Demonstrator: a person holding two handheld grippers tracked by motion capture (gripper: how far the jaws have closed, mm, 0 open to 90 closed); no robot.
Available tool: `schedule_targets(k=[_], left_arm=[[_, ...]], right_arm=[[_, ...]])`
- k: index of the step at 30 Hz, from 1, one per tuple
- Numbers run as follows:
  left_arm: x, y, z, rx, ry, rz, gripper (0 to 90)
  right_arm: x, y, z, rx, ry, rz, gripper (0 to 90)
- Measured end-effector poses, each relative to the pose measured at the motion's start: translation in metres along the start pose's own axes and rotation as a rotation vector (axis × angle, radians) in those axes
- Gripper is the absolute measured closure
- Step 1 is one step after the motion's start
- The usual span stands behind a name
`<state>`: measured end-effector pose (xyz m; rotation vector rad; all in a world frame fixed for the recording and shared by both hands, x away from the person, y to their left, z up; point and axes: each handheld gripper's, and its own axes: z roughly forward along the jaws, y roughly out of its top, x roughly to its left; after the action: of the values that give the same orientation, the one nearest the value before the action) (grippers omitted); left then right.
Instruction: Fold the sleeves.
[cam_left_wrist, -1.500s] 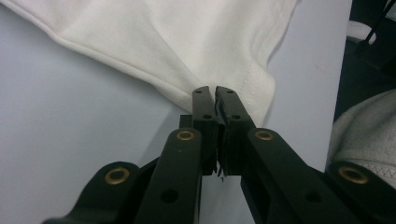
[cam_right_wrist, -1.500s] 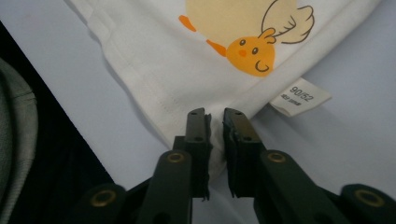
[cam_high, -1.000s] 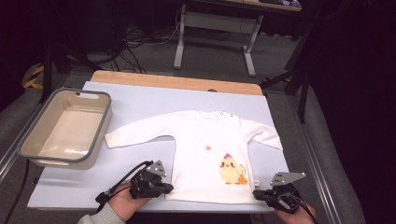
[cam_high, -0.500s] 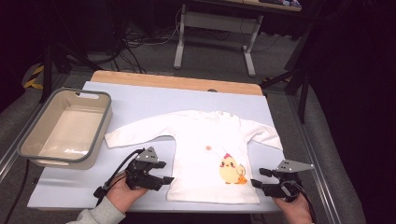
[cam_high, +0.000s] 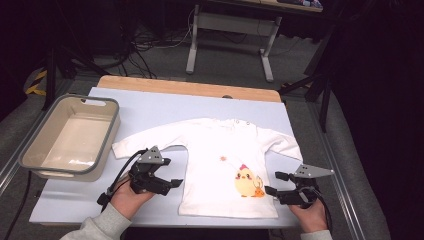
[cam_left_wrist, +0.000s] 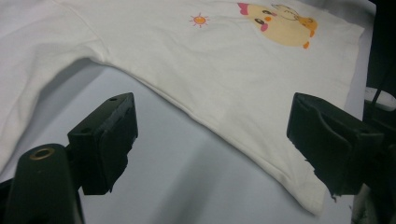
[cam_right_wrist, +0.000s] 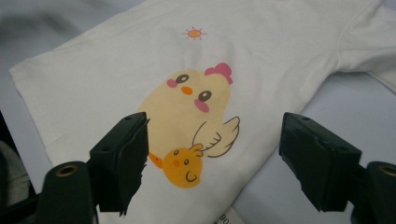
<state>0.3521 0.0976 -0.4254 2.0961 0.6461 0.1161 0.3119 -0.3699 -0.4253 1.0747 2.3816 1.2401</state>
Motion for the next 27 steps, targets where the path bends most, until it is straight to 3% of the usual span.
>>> schedule_targets(k=[9, 12, 15, 23, 27], left_arm=[[0.011, 0.005, -0.005, -0.014, 0.017, -0.018, 9.5], [0.016, 0.006, -0.008, -0.041, 0.019, -0.038, 6.9], [0.021, 0.007, -0.010, -0.068, 0.033, -0.051, 3.9], [0.035, 0.009, -0.009, -0.115, 0.064, -0.081, 0.0], [0.042, 0.010, -0.008, -0.137, 0.073, -0.116, 0.0]], right_arm=[[-0.008, 0.004, 0.012, -0.030, -0.038, -0.016, 5.1], [-0.011, 0.004, 0.014, -0.035, -0.042, -0.010, 1.0], [-0.014, 0.002, 0.016, -0.053, -0.069, -0.020, 0.1], [-0.023, -0.005, 0.021, -0.072, -0.089, -0.018, 0.0], [-0.027, -0.009, 0.024, -0.073, -0.097, -0.005, 0.0]])
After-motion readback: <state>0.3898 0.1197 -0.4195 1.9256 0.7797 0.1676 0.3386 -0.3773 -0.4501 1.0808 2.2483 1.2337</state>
